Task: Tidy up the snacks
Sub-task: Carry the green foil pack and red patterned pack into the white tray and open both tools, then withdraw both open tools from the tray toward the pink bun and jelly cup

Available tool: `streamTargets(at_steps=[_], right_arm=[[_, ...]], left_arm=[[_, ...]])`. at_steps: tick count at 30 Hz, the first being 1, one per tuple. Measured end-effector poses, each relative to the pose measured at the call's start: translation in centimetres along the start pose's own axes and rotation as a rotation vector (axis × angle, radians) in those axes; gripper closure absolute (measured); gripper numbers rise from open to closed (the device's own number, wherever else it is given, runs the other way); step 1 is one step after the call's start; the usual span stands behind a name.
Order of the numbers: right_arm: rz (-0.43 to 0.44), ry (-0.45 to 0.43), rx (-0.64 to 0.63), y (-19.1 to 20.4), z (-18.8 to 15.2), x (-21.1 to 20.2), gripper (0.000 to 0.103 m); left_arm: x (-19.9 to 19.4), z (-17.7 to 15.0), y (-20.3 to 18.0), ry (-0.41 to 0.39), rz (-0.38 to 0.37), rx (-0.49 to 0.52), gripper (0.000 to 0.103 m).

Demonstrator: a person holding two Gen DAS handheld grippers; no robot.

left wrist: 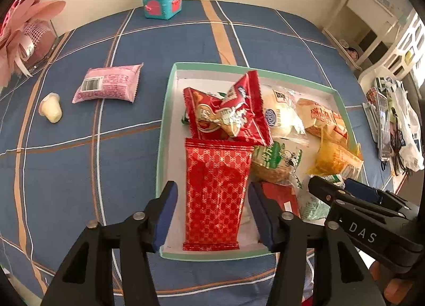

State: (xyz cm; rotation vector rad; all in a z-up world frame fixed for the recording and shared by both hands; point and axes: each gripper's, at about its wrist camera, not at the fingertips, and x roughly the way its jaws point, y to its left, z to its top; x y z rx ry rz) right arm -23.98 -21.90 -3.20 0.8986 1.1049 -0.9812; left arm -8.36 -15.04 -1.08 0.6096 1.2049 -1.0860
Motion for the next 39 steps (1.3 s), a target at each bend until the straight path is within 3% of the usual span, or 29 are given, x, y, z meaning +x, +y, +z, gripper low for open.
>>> streamTargets(at_steps=[1, 4, 8, 16, 20, 32, 39], right_arm=[[-0.003, 0.001, -0.001, 0.0, 0.0, 0.0, 0.022], [-0.008, -0.013, -0.005, 0.2, 0.1, -0.2, 0.011], [-0.007, -0.041, -0.014, 0.5, 0.2, -0.7, 0.000], [-0.008, -0.075, -0.041, 1.2, 0.2, -1.3, 0.000], [-0.003, -0.104, -0.060, 2.0, 0.1, -1.8, 0.000], [0.010, -0.174, -0.113, 3.6, -0.1, -2.4, 0.000], [0.019, -0.189, -0.136, 4.5, -0.2, -2.3, 0.000]], left_arm=[[0.0, 0.1, 0.2, 0.000, 0.001, -0.009, 0.043], [-0.1, 0.3, 1.0, 0.000, 0.022, -0.031, 0.042], [-0.3, 0.4, 2.2, -0.016, 0.070, -0.060, 0.023], [-1.3, 1.0, 4.5, -0.067, 0.127, -0.125, 0.015], [-1.8, 1.1, 5.5, -0.099, 0.147, -0.155, 0.006], [-2.5, 1.3, 7.7, -0.135, 0.166, -0.251, 0.005], [-3.4, 1.6, 8.7, -0.199, 0.194, -0.291, 0.005]])
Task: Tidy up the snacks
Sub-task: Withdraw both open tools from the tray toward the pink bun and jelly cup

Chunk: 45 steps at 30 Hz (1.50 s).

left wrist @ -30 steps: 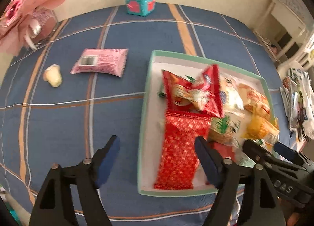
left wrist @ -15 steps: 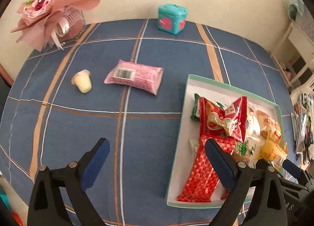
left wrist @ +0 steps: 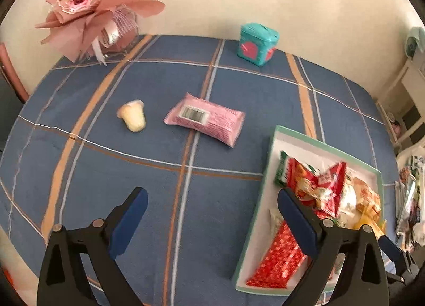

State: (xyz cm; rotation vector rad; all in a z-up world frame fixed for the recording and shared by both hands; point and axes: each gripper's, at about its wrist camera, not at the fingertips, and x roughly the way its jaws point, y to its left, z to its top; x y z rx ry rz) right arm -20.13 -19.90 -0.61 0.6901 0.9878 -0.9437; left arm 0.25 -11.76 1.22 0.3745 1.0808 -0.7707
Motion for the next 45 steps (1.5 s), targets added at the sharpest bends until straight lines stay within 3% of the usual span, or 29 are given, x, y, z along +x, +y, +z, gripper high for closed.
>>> streamTargets(at_steps=[4, 13, 24, 45], right_arm=[[0.006, -0.008, -0.006, 0.6, 0.0, 0.0, 0.000], [0.080, -0.001, 0.005, 3.3, 0.2, 0.5, 0.000], [0.119, -0.015, -0.072, 8.7, -0.1, 0.3, 0.000], [0.195, -0.022, -0.147, 15.8, -0.7, 1.3, 0.000]], left_arm=[[0.4, 0.4, 0.9, 0.012, 0.051, -0.028, 0.005], [0.8, 1.2, 3.4, 0.007, 0.044, -0.067, 0.005], [1.7, 1.2, 7.7, 0.047, 0.152, -0.092, 0.005], [1.1, 2.3, 14.1, -0.019, 0.155, -0.185, 0.001]])
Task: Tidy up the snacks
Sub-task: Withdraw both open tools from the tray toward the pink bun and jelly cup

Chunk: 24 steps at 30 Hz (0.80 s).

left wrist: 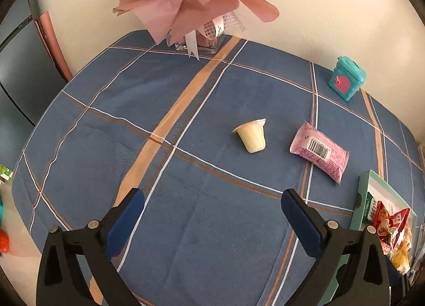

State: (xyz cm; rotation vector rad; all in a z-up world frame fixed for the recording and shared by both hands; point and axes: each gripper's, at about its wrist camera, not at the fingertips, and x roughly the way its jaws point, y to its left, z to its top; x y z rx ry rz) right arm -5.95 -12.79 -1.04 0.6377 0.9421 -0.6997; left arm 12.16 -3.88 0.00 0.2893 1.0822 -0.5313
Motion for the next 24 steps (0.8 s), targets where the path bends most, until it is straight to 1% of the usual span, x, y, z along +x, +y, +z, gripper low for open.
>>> streamTargets(at_steps=[7, 11, 15, 20, 24], right_arm=[[0.015, -0.042, 0.005, 0.2, 1.3, 0.4, 0.000], [0.021, -0.070, -0.021, 0.7, 2.7, 0.8, 0.000], [0.012, -0.102, -0.028, 0.8, 4.2, 1.4, 0.000], [0.019, -0.108, -0.013, 0.5, 6.0, 2.7, 0.000], [0.020, -0.124, -0.018, 0.6, 7.5, 3.5, 0.000]], left_arm=[[0.4, 0.7, -0.9, -0.006, -0.022, 0.024, 0.001], [0.9, 1.6, -1.5, -0.020, -0.030, 0.033, 0.001], [1.6, 2.9, -1.5, -0.039, -0.048, 0.018, 0.001], [2.7, 4.1, -1.1, -0.061, -0.077, -0.049, 0.000], [3.9, 5.1, -1.8, -0.056, -0.093, -0.039, 0.001]])
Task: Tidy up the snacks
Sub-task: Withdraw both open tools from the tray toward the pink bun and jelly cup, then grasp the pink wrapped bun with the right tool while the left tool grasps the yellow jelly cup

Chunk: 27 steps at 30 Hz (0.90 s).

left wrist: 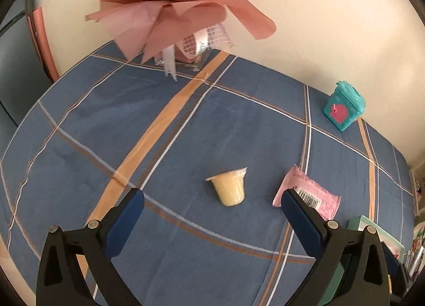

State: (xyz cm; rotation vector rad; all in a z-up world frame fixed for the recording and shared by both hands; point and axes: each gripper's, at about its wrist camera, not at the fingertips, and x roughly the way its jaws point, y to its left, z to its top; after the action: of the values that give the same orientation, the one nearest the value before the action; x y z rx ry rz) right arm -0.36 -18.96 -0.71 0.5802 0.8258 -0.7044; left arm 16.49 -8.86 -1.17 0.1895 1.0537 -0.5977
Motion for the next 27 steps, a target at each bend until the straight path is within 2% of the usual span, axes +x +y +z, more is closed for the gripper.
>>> streamTargets(at_steps=[8, 14, 18, 23, 27], right_arm=[[0.003, 0.008, -0.033, 0.4, 1.7, 3.2, 0.000], [0.006, 0.053, -0.079, 1.1, 1.7, 6.1, 0.000], [0.005, 0.083, -0.134, 1.9, 1.7, 7.3, 0.000], [-0.072, 0.113, -0.252, 2.7, 1.6, 8.2, 0.000], [-0.091, 0.126, -0.257, 2.4, 1.7, 9.0, 0.000]], left_arm=[[2.6, 1.4, 0.3, 0.025, -0.040, -0.032, 0.001], [4.7, 1.6, 1.1, 0.078, -0.072, -0.082, 0.001], [5.7, 1.5, 0.6, 0.105, -0.069, -0.065, 0.001], [6.9, 1.2, 0.4, 0.136, -0.059, -0.059, 0.002], [7.7, 1.0, 0.5, 0.150, -0.052, -0.056, 0.002]])
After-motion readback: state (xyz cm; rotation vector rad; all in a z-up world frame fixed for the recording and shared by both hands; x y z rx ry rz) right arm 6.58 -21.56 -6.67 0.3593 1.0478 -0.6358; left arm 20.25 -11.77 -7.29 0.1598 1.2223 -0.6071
